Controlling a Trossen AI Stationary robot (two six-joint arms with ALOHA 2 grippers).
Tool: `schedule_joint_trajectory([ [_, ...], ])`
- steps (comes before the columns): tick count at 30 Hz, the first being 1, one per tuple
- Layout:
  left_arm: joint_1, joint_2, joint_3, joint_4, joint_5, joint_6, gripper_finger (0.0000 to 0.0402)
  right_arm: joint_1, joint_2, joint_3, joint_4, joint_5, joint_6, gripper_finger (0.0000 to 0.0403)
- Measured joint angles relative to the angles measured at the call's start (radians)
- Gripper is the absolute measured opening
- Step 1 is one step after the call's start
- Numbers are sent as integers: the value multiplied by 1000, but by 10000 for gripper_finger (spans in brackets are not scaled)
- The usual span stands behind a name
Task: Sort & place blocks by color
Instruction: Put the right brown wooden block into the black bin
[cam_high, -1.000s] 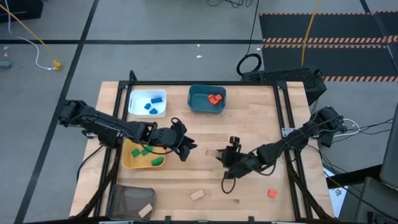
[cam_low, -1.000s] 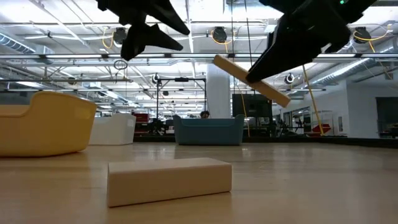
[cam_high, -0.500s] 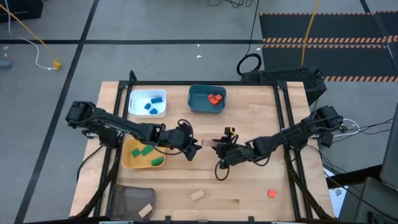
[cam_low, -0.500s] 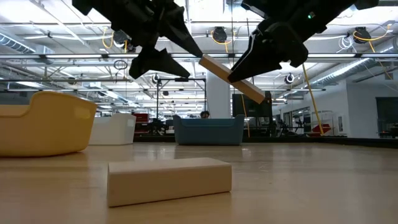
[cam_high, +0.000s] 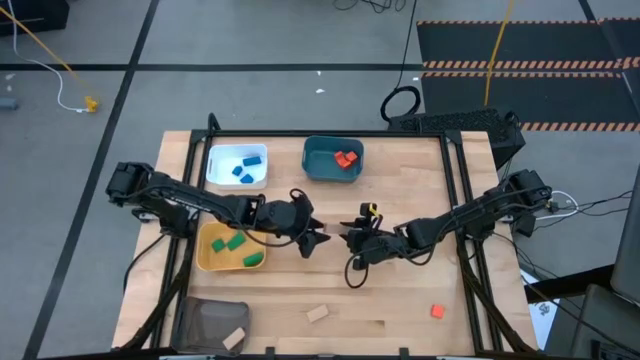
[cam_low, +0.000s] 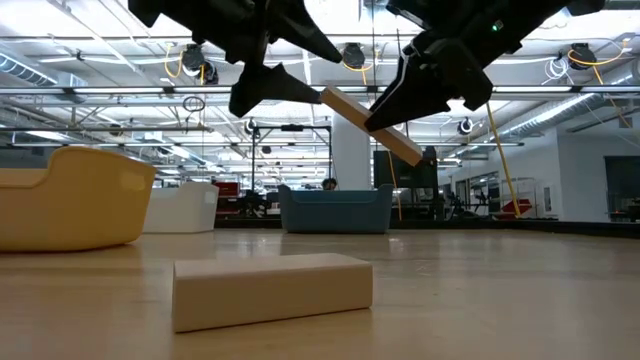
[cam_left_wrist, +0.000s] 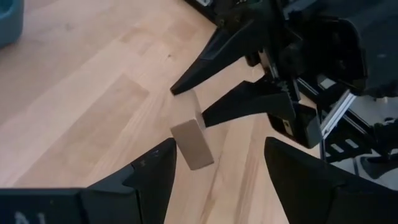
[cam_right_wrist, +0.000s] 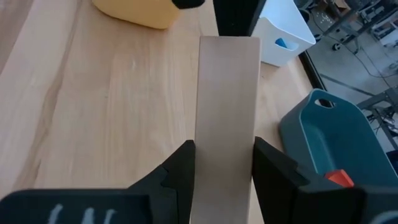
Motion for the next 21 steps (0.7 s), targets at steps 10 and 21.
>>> schedule_joint_trajectory([
  [10, 24, -1, 0, 13, 0, -49, 244, 0, 0, 0, 61, 0, -23, 115],
  [21, 47, -1, 1, 3, 11, -82, 168, 0, 0, 0, 126, 2, -92, 115],
])
